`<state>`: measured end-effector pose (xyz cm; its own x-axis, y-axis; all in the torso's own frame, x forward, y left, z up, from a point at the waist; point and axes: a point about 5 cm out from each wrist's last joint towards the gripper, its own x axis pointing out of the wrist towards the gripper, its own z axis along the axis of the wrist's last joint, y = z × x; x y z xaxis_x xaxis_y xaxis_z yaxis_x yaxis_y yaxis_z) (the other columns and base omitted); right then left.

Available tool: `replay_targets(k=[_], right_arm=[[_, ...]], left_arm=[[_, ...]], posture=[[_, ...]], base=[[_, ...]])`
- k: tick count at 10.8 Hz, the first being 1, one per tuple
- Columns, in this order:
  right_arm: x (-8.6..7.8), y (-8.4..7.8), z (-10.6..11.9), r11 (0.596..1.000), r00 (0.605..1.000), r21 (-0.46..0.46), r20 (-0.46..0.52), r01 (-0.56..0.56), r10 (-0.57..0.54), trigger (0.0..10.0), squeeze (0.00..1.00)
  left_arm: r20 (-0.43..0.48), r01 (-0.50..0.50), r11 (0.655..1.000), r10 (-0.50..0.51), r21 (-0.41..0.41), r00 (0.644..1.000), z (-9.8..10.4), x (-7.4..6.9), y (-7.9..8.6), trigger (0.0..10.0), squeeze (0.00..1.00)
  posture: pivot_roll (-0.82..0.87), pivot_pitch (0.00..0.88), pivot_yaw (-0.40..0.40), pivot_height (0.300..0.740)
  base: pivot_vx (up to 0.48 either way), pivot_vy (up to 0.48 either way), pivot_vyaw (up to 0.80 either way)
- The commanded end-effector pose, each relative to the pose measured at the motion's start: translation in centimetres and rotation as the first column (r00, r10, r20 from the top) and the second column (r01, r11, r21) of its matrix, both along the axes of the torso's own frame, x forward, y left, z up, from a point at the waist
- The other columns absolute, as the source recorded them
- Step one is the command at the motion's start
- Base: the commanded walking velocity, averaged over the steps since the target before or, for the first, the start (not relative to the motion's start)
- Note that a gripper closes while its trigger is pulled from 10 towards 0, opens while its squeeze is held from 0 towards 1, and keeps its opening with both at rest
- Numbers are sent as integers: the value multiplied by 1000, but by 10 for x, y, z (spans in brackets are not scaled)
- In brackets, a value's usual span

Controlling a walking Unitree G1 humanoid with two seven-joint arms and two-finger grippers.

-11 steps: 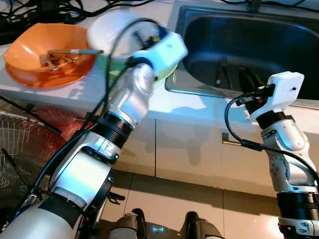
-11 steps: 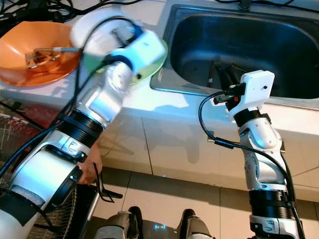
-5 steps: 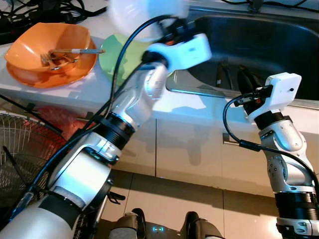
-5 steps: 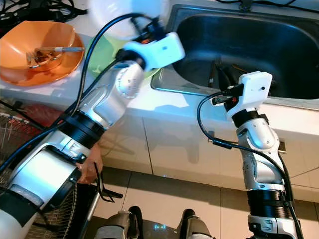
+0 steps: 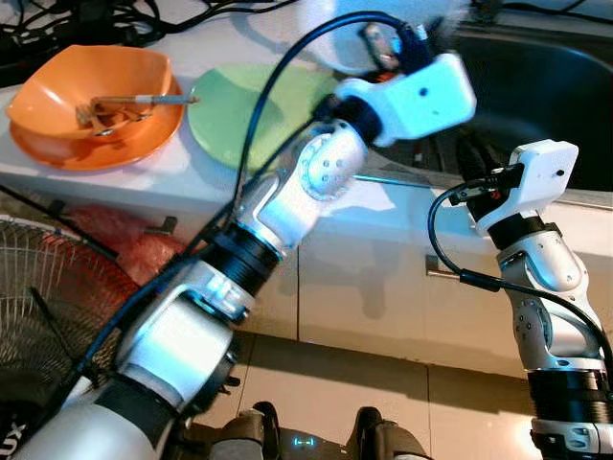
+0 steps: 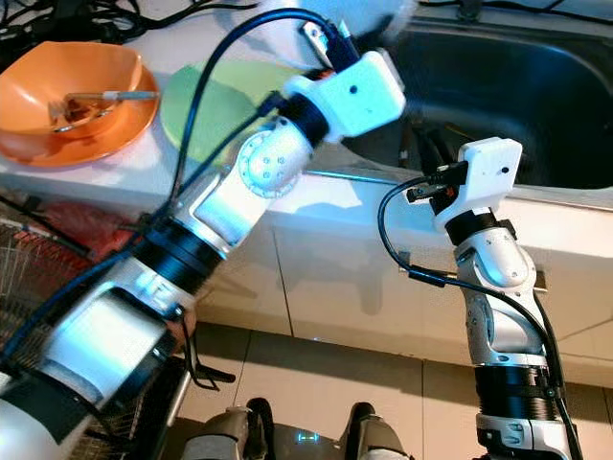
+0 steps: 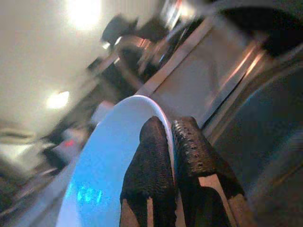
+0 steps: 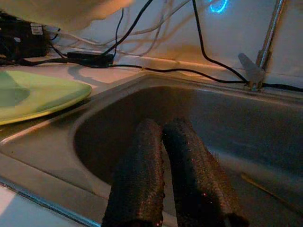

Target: Kitchen organization

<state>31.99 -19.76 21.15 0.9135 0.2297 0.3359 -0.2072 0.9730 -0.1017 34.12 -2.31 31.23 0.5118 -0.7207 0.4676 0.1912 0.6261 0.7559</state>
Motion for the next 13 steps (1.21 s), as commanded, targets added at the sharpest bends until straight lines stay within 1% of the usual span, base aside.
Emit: replay_targets(k=[1, 2, 3, 4, 5, 7, 8, 9, 10, 11, 12, 13], right_arm=[[-1, -5, 2, 1000, 1000, -3, 14, 19, -19, 10000, 0], [-2, -7, 2, 1000, 1000, -3, 13, 26, -26, 10000, 0], [-2, -6, 2, 1000, 1000, -3, 13, 26, -26, 10000, 0], [-2, -6, 2, 1000, 1000, -3, 13, 27, -27, 10000, 0], [-2, -5, 2, 1000, 1000, 0, 14, 26, -26, 10000, 0], [-3, -5, 1, 1000, 1000, 2, 14, 26, -26, 10000, 0], [-3, -5, 1, 1000, 1000, 2, 14, 27, -27, 10000, 0], [-3, -5, 1, 1000, 1000, 3, 13, 26, -26, 10000, 0], [-4, -5, 1, 1000, 1000, 3, 12, 25, -25, 10000, 0], [-4, -5, 1, 1000, 1000, 4, 12, 24, -24, 10000, 0], [-4, -4, 1, 1000, 1000, 6, 13, 24, -24, 10000, 0], [-5, -4, 1, 1000, 1000, 10, 15, 24, -24, 10000, 0]], left_arm=[[-1, 116, 992, -117, -47, 993, 6, -12, -6, 10000, 0], [-146, 178, 976, -195, -122, 970, -6, -9, -8, 10000, 0], [-199, 184, 973, -209, -139, 957, -13, -6, -6, 10000, 0], [-262, 188, 962, -237, -199, 935, -20, -2, -4, 10000, 0], [-343, 170, 943, -267, -286, 901, -32, 4, 4, 10000, 0], [-402, 162, 913, -317, -375, 859, -39, 8, 9, 10000, 0], [-454, 142, 885, -358, -444, 816, -45, 13, 14, 10000, 0], [-473, 140, 869, -386, -475, 792, -49, 14, 15, 10000, 0], [-430, 197, 916, -344, -350, 834, -48, 9, 7, 10000, 0], [-404, 239, 917, -360, -318, 841, -45, 3, -1, 10000, 0], [-385, 281, 905, -395, -319, 834, -40, -2, -8, 10000, 0], [-382, 313, 894, -424, -320, 821, -38, -4, -16, 10000, 0]], posture=[[20, 193, 9, 740], [19, 193, 10, 740], [19, 193, 10, 740], [23, 196, 12, 740], [22, 195, 11, 740], [19, 199, 13, 740], [19, 198, 13, 740], [16, 199, 12, 740], [19, 200, 11, 740], [16, 199, 12, 740], [15, 199, 13, 740], [8, 199, 15, 740]], base=[[0, 0, 0], [0, 0, 0], [0, 0, 0], [0, 0, 0], [0, 0, 0], [0, 0, 0], [0, 0, 0], [0, 0, 0], [0, 0, 0], [0, 0, 0], [0, 0, 0], [0, 0, 0]])
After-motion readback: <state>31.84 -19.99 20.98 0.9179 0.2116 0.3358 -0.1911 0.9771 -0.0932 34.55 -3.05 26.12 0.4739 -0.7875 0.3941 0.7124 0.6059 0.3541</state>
